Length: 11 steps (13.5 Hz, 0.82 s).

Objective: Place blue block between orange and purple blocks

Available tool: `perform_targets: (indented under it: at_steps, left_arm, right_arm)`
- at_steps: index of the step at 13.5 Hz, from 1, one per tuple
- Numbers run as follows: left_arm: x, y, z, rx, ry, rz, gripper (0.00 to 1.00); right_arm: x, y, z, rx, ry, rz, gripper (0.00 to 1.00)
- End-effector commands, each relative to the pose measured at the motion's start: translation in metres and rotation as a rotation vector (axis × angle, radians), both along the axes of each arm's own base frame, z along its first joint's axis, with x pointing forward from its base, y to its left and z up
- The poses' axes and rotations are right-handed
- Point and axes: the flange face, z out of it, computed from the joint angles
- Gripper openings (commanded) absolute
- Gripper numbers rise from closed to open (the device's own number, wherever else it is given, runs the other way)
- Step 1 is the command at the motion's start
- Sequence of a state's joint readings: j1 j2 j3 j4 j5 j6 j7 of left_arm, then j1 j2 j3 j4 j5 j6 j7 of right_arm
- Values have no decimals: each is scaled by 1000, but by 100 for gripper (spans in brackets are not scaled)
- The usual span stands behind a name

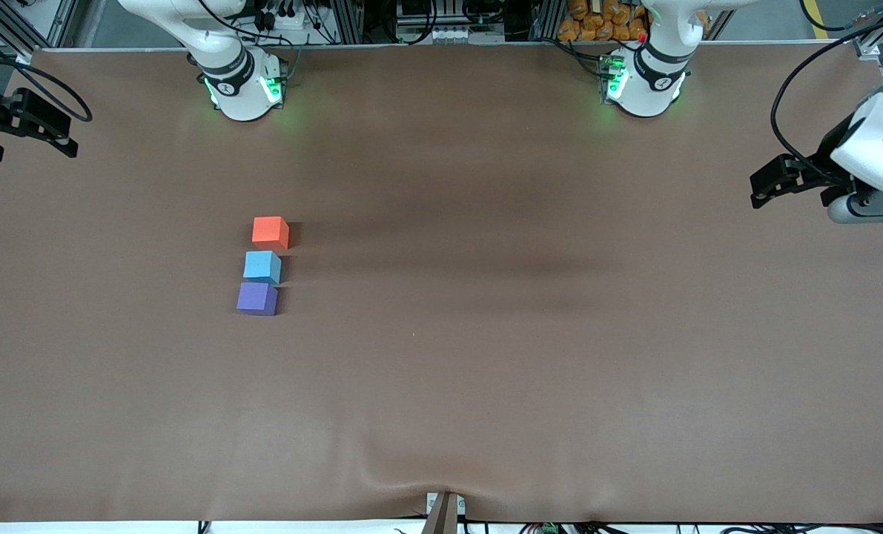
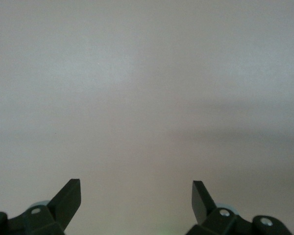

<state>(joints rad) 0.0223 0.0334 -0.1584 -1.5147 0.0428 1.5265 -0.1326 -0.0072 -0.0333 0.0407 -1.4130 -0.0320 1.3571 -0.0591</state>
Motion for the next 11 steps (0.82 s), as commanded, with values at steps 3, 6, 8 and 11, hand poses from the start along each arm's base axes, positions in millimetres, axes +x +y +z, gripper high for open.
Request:
perform_targets:
  at_steps: [3,6,8,11]
  left_arm:
    - [-9,-1,34,-18,-26,-22,100]
    - [-12,-2,38,-18,-19,-20,100]
    - [-12,-2,39,-54,-13,-8,100]
    - [-12,3,38,-76,-4,6,100]
  right_arm:
    - [-3,-24,9,-32,-11,107,100]
    - [-2,-24,9,-24,-13,103,100]
    - [-1,-21,9,2,-23,98,100]
    - [-2,-19,10,53,-27,-57,100]
